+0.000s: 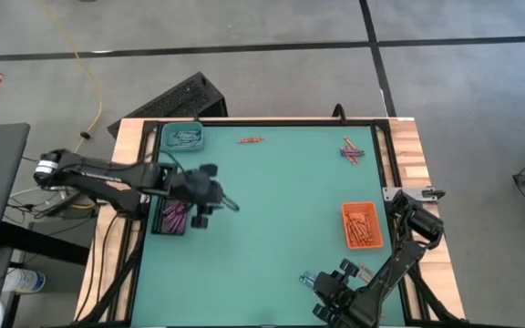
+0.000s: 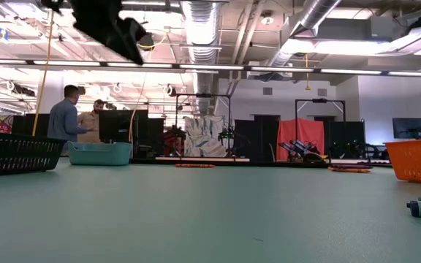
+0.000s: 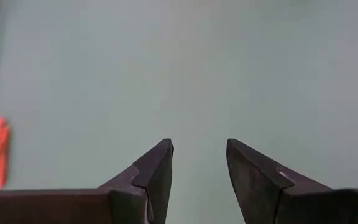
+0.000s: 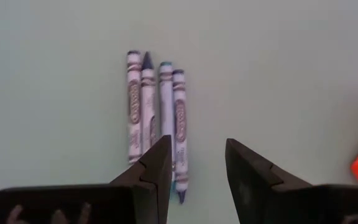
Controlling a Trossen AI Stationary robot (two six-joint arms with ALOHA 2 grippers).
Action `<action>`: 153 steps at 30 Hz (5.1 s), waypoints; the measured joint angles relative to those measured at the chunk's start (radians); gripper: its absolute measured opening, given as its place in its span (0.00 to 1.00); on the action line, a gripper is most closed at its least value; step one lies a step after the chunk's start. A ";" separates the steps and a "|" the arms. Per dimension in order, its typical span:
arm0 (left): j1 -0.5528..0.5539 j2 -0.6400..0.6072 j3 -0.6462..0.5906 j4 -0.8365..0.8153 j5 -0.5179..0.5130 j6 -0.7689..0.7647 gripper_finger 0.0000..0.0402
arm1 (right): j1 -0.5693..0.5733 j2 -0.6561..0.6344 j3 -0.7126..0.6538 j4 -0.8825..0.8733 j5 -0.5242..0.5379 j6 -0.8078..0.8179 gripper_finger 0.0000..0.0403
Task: Sort crayons
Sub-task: Put the blue crayon into the green bin
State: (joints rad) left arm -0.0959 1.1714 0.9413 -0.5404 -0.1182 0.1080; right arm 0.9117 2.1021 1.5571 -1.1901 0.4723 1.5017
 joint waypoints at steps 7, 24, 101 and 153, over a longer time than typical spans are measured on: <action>-0.147 0.026 0.001 0.096 -0.071 -0.023 0.35 | -0.023 0.001 -0.055 0.051 -0.016 -0.009 0.35; -0.212 0.075 0.001 0.147 -0.114 -0.024 0.35 | -0.049 0.001 -0.071 0.092 -0.027 -0.061 0.35; -0.264 0.080 -0.405 1.211 -0.007 -0.070 0.35 | -0.192 -0.244 -0.157 0.742 0.433 -0.940 0.00; -0.402 0.295 -0.381 1.685 -0.186 0.225 0.11 | -0.326 -0.244 -0.156 1.285 0.435 -1.380 0.00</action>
State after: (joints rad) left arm -0.4984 1.4666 0.5598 1.1443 -0.3038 0.3332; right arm 0.5858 1.8580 1.4014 0.0944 0.9070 0.1219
